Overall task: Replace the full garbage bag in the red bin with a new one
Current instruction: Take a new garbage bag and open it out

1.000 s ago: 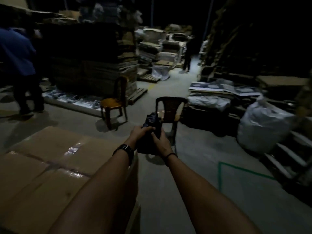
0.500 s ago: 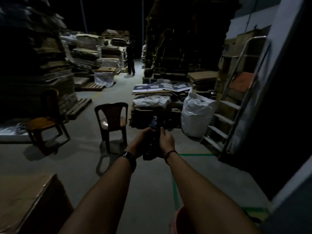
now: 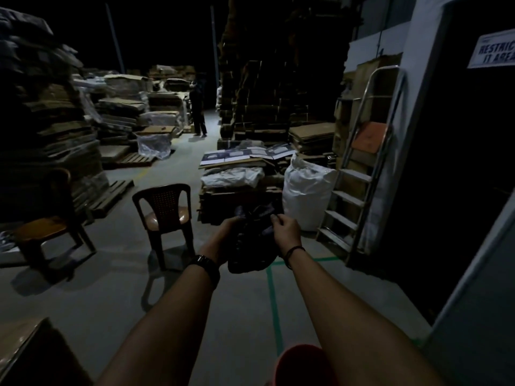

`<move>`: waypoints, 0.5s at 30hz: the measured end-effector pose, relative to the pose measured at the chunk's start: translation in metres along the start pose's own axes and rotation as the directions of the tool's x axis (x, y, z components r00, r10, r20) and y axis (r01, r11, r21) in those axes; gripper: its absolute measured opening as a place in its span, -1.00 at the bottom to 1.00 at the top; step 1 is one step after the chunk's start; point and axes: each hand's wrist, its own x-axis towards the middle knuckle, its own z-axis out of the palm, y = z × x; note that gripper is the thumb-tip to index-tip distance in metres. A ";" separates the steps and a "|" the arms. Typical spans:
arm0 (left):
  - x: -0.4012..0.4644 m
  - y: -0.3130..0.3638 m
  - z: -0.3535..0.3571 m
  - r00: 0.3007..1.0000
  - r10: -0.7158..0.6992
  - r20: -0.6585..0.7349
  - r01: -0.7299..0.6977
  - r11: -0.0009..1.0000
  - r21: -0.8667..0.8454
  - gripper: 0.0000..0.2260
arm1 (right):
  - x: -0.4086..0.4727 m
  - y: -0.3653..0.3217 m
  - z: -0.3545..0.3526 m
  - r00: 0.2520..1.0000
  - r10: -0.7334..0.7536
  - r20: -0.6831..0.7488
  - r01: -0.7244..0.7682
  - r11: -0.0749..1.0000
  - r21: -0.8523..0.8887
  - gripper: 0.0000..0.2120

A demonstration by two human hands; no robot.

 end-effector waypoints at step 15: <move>-0.001 0.028 -0.026 0.997 0.059 -0.041 -0.055 0.993 0.102 -0.67 | 0.012 -0.022 0.003 0.987 0.053 -0.149 -0.039 0.995 0.092 -0.61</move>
